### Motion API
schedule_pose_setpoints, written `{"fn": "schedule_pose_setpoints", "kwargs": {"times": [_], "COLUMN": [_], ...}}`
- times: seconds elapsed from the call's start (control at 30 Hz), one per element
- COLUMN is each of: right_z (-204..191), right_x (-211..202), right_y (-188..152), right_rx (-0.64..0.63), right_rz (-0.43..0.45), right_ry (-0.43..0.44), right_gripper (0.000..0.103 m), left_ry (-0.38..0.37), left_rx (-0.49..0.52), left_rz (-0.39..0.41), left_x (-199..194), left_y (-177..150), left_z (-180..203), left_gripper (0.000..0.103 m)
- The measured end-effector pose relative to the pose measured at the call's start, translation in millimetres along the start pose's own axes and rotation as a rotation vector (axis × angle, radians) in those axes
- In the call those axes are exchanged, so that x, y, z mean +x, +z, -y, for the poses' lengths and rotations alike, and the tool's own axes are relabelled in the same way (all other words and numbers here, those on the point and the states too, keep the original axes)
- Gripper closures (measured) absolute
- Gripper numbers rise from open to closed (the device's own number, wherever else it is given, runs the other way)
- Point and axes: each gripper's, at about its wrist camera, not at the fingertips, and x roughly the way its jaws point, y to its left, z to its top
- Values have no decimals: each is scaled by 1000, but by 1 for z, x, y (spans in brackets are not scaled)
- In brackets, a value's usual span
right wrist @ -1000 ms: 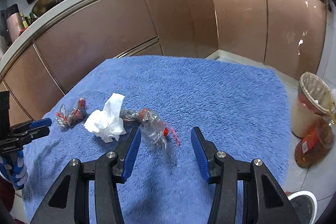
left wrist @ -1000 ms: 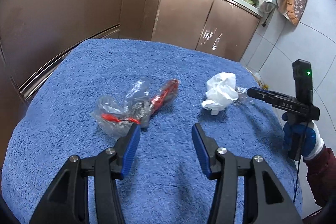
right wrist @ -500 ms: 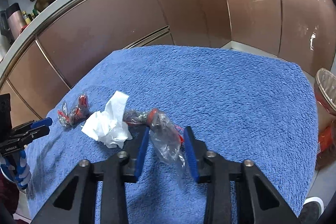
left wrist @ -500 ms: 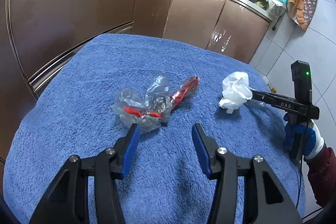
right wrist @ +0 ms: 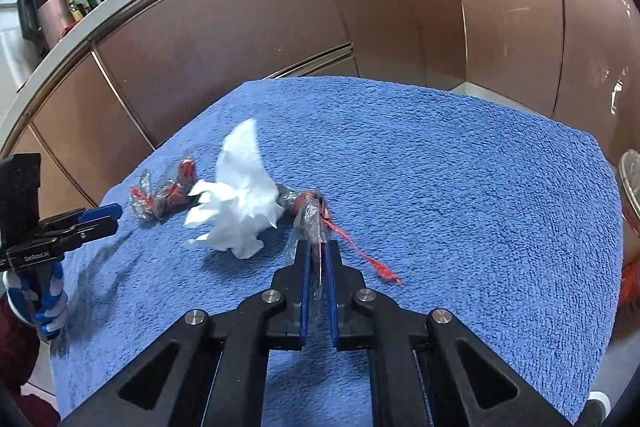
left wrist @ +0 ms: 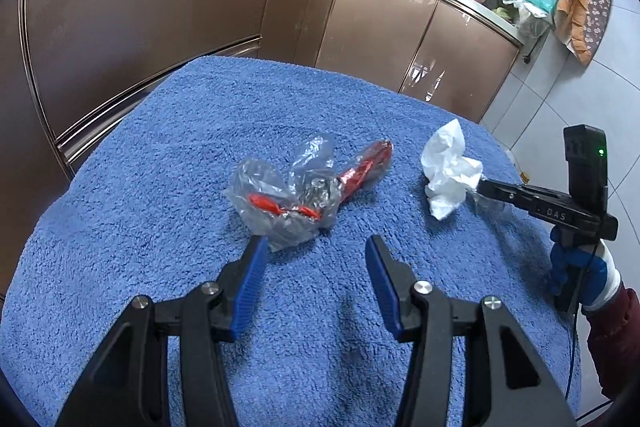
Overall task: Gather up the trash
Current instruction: 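Grasp the clear bag with red strip with the right tool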
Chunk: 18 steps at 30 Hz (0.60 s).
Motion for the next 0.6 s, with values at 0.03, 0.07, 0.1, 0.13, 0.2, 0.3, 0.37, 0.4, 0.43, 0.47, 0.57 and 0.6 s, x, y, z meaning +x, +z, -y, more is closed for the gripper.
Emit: {"fn": "schedule_pose_setpoints", "kwargs": {"times": [0.03,0.07,0.1,0.13,0.2,0.3,0.37,0.4,0.43,0.47,0.57,0.6], "right_z": [-2,-4,-7,-9,-15,-22,-28,-31,-34,-37,-44,-44], "right_x": [-1,-5,-6,-7,-8,-10,-13,-13,-14,-15,-19,-20], "right_y": [-1,-2,-3,-6,-10,-13,-16,-18,-20,-22,-28,-30], "right_rx": [-4,-8,-13,-19,-33,-46,-50,-52,-55,-58,-60,-58], "right_rz": [4,7,9,10,8,3,1,0,-3,-5,-10,-11], "right_ry": [10,20,32,40,58,83,102,110,118,124,134,137], "right_gripper": [96,96,96,96,97,97,97,97,97,97,97,97], "left_ry": [0,0,1,1,2,4,7,10,13,15,16,16], "left_rx": [-1,-2,-4,-5,-6,-7,-9,-10,-12,-16,-28,-29], "left_rz": [-1,0,0,0,1,6,6,6,6,6,8,10], "left_x": [1,1,1,1,1,0,0,0,0,0,-2,-2], "left_y": [0,0,-1,-1,-1,-1,-1,-1,-1,-1,-2,-3], "left_z": [-1,-1,-2,-2,-3,-3,-4,-5,-6,-7,-8,-8], "left_gripper": [54,54,54,54,54,54,54,54,54,54,50,48]}}
